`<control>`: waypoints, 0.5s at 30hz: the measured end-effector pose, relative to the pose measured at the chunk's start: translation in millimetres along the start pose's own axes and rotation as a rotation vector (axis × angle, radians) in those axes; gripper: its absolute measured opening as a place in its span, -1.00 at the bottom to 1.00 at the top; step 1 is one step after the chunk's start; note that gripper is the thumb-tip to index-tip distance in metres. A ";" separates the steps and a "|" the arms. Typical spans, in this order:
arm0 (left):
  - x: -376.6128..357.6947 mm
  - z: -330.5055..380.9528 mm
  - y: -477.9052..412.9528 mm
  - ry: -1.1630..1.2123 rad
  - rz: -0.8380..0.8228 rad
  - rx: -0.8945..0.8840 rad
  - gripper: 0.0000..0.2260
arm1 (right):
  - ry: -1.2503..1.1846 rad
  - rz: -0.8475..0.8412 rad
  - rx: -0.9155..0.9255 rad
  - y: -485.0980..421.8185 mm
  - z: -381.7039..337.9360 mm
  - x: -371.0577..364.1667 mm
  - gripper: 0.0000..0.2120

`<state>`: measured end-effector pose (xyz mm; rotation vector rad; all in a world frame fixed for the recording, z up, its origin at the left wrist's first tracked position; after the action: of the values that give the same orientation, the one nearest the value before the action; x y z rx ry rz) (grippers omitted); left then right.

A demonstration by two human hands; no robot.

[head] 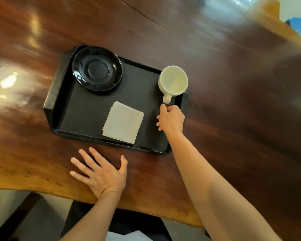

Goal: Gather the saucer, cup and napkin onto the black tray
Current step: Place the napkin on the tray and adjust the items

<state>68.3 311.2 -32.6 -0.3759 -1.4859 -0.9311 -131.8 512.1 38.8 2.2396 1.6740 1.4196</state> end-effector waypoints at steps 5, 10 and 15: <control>-0.2 0.4 -1.4 -0.005 -0.007 0.000 -0.03 | 0.287 -0.168 0.246 21.9 -3.1 -32.1 -0.72; -1.6 0.2 -1.3 -0.024 -0.017 -0.003 -0.02 | 0.494 -0.332 0.417 26.1 -26.8 -62.3 -0.46; 0.5 1.5 -0.1 -0.020 -0.026 -0.005 -0.03 | 0.596 -0.415 0.413 30.7 -43.7 -81.0 -0.46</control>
<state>67.1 312.1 -32.0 -0.3707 -1.5101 -0.9543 -138.4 416.0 27.4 1.5044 2.6254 1.8610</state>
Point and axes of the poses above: each hand's wrist, its own y-axis away from the middle knuckle, its own x-axis out of the back of the hand, z = x × y, the point moved 6 cm from there along -y, towards the middle knuckle, and after that the axes turned 2 degrees about -y, right-handed, at the moved point
